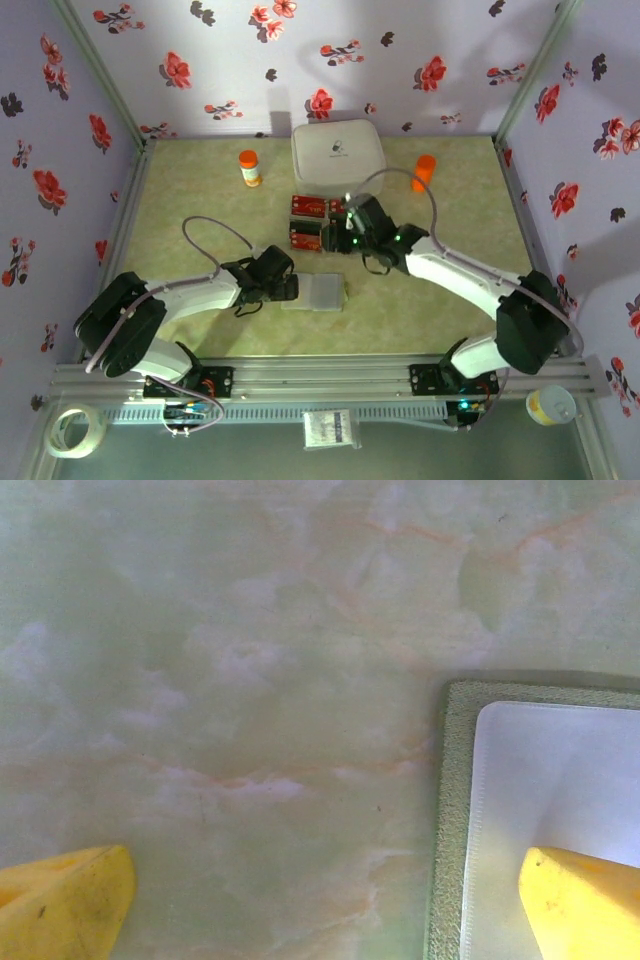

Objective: Put the credit cards into the card holder

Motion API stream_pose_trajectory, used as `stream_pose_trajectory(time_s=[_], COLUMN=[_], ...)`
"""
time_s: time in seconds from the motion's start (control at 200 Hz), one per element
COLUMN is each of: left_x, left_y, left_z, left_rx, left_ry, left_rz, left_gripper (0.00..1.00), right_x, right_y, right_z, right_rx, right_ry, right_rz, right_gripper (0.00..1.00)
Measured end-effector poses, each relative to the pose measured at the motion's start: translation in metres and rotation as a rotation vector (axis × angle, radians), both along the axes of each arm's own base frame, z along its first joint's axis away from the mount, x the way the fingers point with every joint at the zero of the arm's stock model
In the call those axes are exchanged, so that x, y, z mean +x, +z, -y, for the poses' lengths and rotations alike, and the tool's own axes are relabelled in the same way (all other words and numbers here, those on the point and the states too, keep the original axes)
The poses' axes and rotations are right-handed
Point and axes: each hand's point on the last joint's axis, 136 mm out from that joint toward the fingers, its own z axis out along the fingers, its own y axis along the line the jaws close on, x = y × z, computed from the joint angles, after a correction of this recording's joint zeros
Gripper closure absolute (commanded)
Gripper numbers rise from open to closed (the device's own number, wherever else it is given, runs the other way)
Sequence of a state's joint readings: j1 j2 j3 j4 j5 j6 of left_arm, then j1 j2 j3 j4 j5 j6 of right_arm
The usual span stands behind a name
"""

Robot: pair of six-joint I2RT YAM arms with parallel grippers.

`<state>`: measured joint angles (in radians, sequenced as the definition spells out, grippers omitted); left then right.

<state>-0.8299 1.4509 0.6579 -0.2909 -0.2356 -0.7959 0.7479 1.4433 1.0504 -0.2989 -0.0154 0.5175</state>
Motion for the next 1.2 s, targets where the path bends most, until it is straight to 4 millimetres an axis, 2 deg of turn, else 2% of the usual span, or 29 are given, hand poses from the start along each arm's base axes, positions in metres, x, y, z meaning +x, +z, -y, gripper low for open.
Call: stream_pose_trajectory(time_s=[0.095,0.21,0.35,0.47,0.63,0.7,0.99,1.2], left_x=[0.000,0.000,0.000,0.000,0.000,0.000,0.001,0.001], left_y=[0.000,0.000,0.000,0.000,0.000,-0.001,-0.001,-0.001], left_z=[0.000,0.000,0.000,0.000,0.000,-0.001,-0.001,-0.001], left_rx=[0.000,0.000,0.001,0.001,0.004,0.005,0.002,0.001], left_ry=[0.000,0.000,0.000,0.000,0.001,0.002,0.010,0.013], left_rz=[0.000,0.001,0.000,-0.001,0.001,0.001,0.003,0.002], left_gripper=[0.00,0.00,0.00,0.00,0.00,0.00,0.00,0.00], right_x=[0.015,0.024,0.025,0.023,0.035,0.041,0.062,0.076], right_y=[0.005,-0.014,-0.041,-0.043,-0.025,-0.023,-0.045,-0.048], right_z=[-0.001,-0.002,0.005,0.008,-0.009,-0.017,-0.042,-0.057], right_rx=[-0.108,-0.264,-0.410,-0.467,-0.471,-0.476,-0.536,-0.550], right_ry=[0.047,0.126,0.193,0.234,0.280,0.296,0.371,0.399], right_rz=[0.030,0.015,-0.024,-0.028,0.024,0.034,0.004,0.007], right_gripper=[0.43,0.45,0.45,0.44,0.43,0.43,0.43,0.44])
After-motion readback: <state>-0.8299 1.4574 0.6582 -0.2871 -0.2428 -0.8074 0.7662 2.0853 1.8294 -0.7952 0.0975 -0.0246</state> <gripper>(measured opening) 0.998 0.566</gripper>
